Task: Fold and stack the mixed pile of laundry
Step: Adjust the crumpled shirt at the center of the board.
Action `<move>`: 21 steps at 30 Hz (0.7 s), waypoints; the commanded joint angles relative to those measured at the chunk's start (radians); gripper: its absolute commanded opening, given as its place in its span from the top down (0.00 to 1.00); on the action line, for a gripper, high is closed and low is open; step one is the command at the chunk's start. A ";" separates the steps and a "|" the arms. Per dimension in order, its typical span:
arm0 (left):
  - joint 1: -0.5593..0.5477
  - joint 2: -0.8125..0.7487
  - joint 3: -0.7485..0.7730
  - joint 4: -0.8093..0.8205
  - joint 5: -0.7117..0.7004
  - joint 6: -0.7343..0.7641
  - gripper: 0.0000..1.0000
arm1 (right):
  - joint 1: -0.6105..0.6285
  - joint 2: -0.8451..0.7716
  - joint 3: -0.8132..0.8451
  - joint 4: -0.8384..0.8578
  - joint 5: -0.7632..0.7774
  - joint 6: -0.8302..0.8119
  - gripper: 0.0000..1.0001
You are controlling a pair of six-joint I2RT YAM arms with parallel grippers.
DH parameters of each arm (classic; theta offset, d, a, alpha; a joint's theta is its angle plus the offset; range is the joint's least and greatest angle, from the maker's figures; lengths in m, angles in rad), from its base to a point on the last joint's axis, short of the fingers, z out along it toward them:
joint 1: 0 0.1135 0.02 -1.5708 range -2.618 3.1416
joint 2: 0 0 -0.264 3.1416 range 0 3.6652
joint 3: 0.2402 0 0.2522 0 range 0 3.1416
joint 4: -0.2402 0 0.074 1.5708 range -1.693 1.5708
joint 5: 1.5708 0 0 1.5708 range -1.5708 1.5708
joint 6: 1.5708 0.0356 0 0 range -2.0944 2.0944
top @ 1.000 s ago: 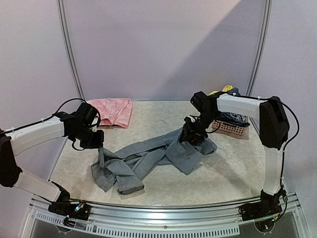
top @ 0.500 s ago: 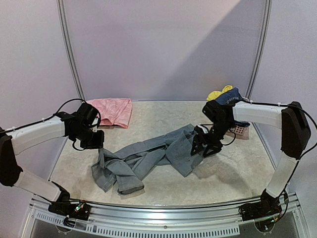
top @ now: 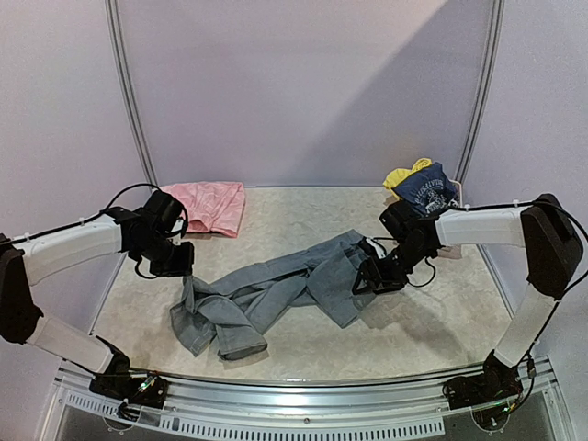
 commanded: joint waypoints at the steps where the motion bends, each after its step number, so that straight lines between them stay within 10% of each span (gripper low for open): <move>1: 0.011 -0.003 0.023 -0.031 0.001 0.013 1.00 | -0.002 0.009 0.001 0.078 -0.050 -0.027 0.42; 12: 0.011 -0.015 0.018 -0.036 -0.004 0.007 1.00 | -0.002 -0.056 -0.001 -0.063 -0.024 -0.067 0.87; 21: 0.011 -0.018 0.030 -0.046 -0.007 0.009 1.00 | 0.001 -0.099 -0.053 -0.014 -0.093 -0.033 1.00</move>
